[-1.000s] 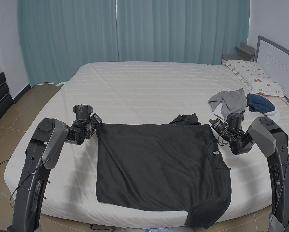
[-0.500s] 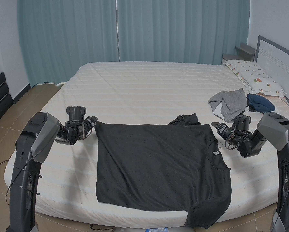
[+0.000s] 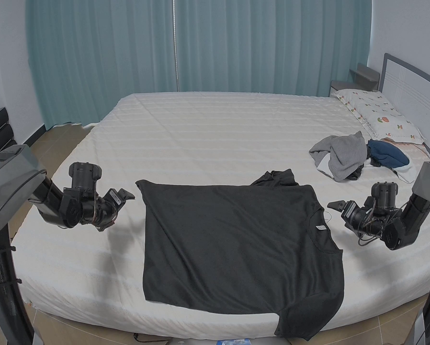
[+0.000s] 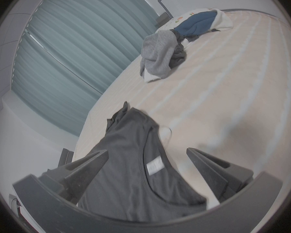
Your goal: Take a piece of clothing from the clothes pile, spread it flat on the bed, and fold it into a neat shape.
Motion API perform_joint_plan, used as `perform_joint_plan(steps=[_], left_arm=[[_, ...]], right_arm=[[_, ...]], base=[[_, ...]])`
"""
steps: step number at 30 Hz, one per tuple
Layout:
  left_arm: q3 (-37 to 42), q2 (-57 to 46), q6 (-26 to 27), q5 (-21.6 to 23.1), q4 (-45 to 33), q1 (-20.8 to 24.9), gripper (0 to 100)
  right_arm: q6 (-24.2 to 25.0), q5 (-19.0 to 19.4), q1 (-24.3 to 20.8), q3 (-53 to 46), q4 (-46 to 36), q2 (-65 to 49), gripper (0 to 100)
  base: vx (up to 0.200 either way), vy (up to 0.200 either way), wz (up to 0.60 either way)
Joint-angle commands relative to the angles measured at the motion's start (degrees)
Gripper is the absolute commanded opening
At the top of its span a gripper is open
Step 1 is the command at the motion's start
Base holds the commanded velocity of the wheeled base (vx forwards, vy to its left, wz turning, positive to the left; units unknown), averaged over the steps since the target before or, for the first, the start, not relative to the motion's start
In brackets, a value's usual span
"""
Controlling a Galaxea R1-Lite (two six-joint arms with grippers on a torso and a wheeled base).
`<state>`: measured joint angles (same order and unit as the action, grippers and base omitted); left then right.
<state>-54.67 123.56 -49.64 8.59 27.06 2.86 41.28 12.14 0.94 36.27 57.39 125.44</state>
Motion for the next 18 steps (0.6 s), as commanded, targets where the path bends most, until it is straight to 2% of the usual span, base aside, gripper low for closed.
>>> perform_joint_plan(steps=[1, 3, 8, 13, 15, 18], left_arm=[[19.6, -12.1, -4.5, 4.1, 6.4, 3.5, 100], [23.1, -11.8, -4.6, 4.1, 9.4, 4.4, 100], [30.1, -10.0, -4.3, 3.9, 16.3, 7.2, 100], [31.9, -7.9, -4.0, 3.5, 18.5, 8.1, 100], [32.4, -7.5, -4.0, 3.5, 19.3, 8.0, 100], [32.4, -7.3, -4.0, 3.5, 19.3, 7.9, 100]], right_arm=[[0.1, 5.3, 0.0, -17.5, 9.4, -7.4, 100], [-0.5, 5.7, 0.0, -19.0, 10.6, -7.3, 100], [-2.1, 6.1, -0.1, -20.5, 10.5, -6.2, 100], [-3.9, 6.7, -0.1, -22.2, 10.5, -5.7, 100], [-6.1, 7.2, -0.1, -23.3, 10.5, -5.5, 100], [-8.1, 8.6, -0.1, -24.2, 10.5, -4.4, 100]], base=[[0.0, 0.0, 0.0], [0.0, 0.0, 0.0], [-0.2, 0.0, 0.0], [-0.2, 0.0, 0.0], [-0.2, 0.0, 0.0], [0.0, 0.0, 0.0]])
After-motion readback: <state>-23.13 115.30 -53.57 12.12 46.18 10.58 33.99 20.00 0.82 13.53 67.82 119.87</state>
